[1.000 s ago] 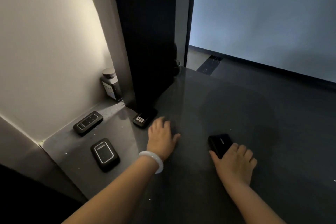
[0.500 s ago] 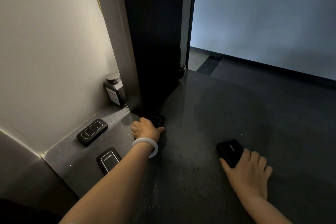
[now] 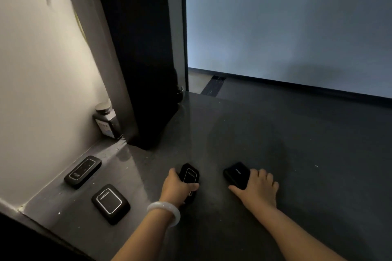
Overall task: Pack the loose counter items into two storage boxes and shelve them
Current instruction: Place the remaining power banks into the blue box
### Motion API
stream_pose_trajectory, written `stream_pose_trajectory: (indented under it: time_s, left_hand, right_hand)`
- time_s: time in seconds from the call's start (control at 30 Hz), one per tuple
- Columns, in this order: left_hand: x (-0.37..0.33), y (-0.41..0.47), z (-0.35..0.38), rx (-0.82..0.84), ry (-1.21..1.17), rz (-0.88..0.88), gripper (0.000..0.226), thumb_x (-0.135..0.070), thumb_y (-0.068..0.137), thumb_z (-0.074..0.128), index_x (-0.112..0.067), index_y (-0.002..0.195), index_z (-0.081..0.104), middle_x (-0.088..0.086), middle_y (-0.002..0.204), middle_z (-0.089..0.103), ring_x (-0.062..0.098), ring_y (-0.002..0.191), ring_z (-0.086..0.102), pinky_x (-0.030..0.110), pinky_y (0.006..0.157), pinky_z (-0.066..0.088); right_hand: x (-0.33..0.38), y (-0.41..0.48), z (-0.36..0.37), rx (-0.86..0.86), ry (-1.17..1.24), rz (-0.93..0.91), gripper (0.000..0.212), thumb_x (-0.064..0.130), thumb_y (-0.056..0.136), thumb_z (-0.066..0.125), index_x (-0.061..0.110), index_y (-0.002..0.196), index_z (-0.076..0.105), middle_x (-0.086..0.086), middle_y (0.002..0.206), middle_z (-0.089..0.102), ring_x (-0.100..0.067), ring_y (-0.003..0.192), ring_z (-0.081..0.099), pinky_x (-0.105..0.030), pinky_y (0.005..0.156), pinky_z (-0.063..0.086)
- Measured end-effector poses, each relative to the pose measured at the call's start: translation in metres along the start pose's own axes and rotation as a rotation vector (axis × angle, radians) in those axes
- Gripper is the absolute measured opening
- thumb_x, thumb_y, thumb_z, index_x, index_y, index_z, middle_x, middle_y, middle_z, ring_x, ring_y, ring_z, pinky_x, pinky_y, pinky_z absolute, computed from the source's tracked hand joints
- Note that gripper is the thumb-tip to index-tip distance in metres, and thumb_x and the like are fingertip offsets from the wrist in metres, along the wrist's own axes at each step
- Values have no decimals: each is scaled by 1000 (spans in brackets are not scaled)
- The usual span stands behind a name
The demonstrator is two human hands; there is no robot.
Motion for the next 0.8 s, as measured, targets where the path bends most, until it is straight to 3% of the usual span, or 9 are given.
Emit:
stream_pose_trajectory:
  time_s: [0.1,0.27,0.5,0.8]
  left_hand:
    - [-3,-22,28,128,-345,-34,51,7,80,72,-4,117,40,26,104,60,33,68,68,48,57,59]
    - [-29,-67,97,384,-471,42,46,14,83,64,-8,117,43,29,104,61,32,65,67,41,57,59]
    - [-73,-187,225,814,-457,92,41,10,84,65,-11,119,55,24,95,65,34,76,67,43,70,59]
    - [-98,-381,366,1117,-272,184,31,2,88,66,-12,115,60,23,95,69,34,82,71,44,75,59]
  right_hand:
    - [-23,-19,-2,34,73,48,77,74,70,61,25,128,45,1,128,43,-22,120,39,-38,101,34]
    - [-89,-57,-37,-36,247,157,72,67,69,66,25,124,46,2,120,44,-20,117,38,-36,100,36]
    - [-239,-145,-138,-219,295,373,67,64,69,69,24,117,46,6,112,57,-17,108,56,-37,94,34]
    - [-419,-327,-249,-499,239,627,72,62,67,73,20,121,49,3,114,58,-21,111,55,-40,100,39]
Point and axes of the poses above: each hand's wrist, its own y-axis towards the middle knuckle, its own z-axis out of the palm, x = y × z, the point moved 8 cm from there along y, towards the middle knuckle
